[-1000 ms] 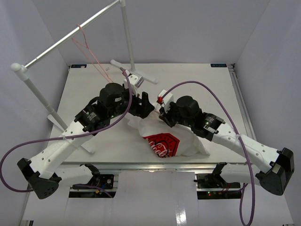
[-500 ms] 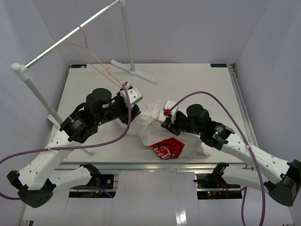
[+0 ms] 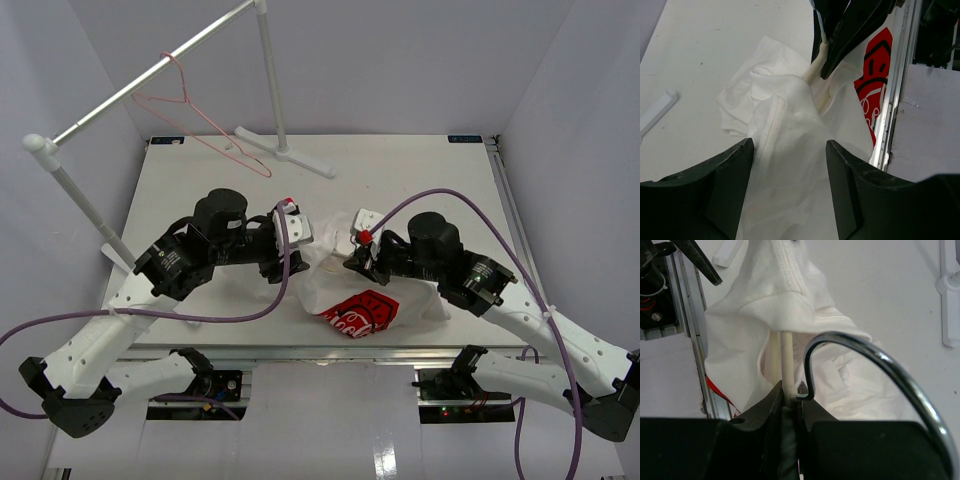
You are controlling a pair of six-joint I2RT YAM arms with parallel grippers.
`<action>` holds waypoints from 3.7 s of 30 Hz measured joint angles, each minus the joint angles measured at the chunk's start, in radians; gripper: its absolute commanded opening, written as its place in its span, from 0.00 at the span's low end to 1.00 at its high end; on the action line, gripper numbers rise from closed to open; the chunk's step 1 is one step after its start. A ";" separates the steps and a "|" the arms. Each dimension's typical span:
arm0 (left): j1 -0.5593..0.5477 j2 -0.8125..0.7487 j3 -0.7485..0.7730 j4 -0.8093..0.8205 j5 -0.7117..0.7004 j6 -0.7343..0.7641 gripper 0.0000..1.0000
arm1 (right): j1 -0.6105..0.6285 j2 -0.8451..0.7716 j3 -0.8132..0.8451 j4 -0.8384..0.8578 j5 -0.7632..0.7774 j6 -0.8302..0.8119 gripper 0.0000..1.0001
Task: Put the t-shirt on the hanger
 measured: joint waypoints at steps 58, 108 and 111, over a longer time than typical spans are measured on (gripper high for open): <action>-0.030 -0.007 -0.040 0.031 -0.079 -0.104 0.00 | 0.004 -0.174 -0.067 0.097 0.365 0.164 0.77; -0.004 -0.130 -0.023 -0.055 -0.344 -0.297 0.00 | -0.348 -0.108 -0.263 0.293 0.417 0.402 0.08; -0.004 -0.136 -0.028 -0.038 -0.364 -0.306 0.00 | -0.348 -0.147 -0.314 0.320 0.386 0.435 0.08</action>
